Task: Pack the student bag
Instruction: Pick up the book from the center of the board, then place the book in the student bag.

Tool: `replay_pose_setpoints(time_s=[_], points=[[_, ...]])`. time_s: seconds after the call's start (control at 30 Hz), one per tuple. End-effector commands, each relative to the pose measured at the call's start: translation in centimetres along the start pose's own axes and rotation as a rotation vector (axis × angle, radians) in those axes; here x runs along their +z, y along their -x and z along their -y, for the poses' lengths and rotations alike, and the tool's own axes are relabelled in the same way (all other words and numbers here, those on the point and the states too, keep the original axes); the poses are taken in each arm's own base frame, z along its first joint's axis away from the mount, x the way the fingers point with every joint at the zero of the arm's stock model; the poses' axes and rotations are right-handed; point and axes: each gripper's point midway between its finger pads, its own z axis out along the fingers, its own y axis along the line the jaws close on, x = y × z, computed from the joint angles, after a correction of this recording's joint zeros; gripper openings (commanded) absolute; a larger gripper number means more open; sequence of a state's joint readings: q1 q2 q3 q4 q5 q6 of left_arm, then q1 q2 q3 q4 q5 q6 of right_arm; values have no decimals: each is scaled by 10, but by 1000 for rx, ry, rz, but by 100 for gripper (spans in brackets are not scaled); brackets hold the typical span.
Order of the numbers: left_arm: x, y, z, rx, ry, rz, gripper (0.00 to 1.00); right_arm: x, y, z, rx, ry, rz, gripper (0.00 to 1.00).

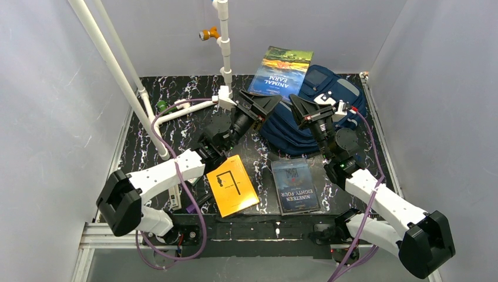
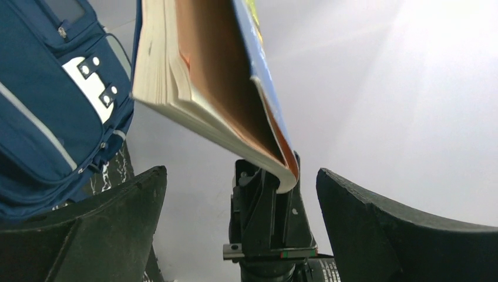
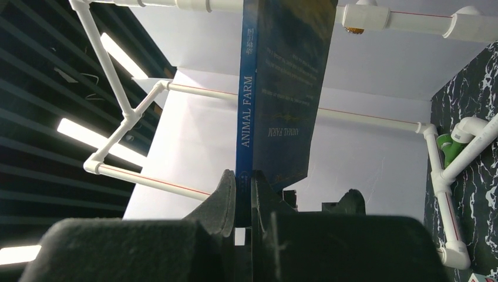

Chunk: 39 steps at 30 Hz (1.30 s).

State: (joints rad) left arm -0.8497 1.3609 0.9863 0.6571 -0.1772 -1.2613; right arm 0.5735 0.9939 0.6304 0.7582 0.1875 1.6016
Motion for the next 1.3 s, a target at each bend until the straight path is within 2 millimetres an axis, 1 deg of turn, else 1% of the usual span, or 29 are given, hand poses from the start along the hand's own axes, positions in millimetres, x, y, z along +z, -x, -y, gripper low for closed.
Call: replay_pose_setpoints(time_s=[0.0,0.07,0.13,0.17,0.27,0.33,0.4,0.47,0.5,0.53,0.57,0.6,0.63,0.7,0.73,0.77,0.83,0.87,0.9,0.93,0.97,1.0,1.03,1.07,1.1,1.17,1.2,1.27], points=[[6,17,44,7,-154,102,97,-13,-1,-57,60,186,-6,1],[9,16,48,27,-166,108,95,-14,-1,-53,64,168,-8,1],[12,17,48,24,-165,126,93,-16,-1,-51,69,159,-9,1],[14,18,46,25,-162,133,90,-17,-1,-50,66,157,-10,1],[19,21,40,12,-144,163,74,-19,-1,-45,48,132,-10,1],[21,24,37,6,-132,180,65,-21,0,-45,33,132,-7,1],[22,22,38,18,-138,175,56,-24,-2,-44,-10,118,-12,1],[20,20,36,50,-137,162,44,-27,-5,-31,-68,49,-32,1],[18,19,31,43,-128,162,38,-29,-5,-22,-93,5,-37,1],[14,21,29,40,-122,168,30,-33,-4,-13,-115,-31,-36,1],[11,21,22,53,-108,172,15,-39,-2,-4,-138,-58,-32,10],[6,23,16,80,-95,180,4,-45,1,3,-163,-80,-25,22],[-2,27,11,105,-81,195,0,-52,4,13,-198,-111,-18,33],[-15,35,1,171,-49,226,0,-69,14,29,-325,-191,0,58],[-23,41,-2,209,-31,242,0,-77,18,40,-416,-252,-7,67],[-30,46,-5,265,-10,251,0,-85,22,51,-518,-320,-28,73],[-47,58,-2,409,27,262,0,-102,30,75,-733,-445,-96,85],[-55,65,0,508,55,260,0,-108,34,83,-864,-475,-147,95],[-63,69,0,561,101,241,0,-115,39,96,-951,-537,-186,98],[-72,74,-3,652,167,210,0,-123,50,106,-1077,-618,-226,98],[-81,80,-6,716,230,188,0,-126,62,113,-1186,-699,-257,98],[-92,90,-13,774,329,176,0,-130,71,124,-1318,-782,-340,98],[-105,99,-25,811,445,160,0,-129,74,130,-1401,-831,-424,98],[-117,106,-35,862,534,137,0,-128,75,142,-1471,-883,-531,98],[-126,109,-40,906,590,108,0,-129,76,153,-1527,-935,-626,98],[-142,111,-50,940,653,61,0,-125,81,168,-1658,-1022,-737,99],[-148,109,-52,938,653,49,0,-118,81,170,-1745,-1027,-755,98],[-159,108,-54,920,633,43,0,-108,70,177,-1907,-939,-871,98]])
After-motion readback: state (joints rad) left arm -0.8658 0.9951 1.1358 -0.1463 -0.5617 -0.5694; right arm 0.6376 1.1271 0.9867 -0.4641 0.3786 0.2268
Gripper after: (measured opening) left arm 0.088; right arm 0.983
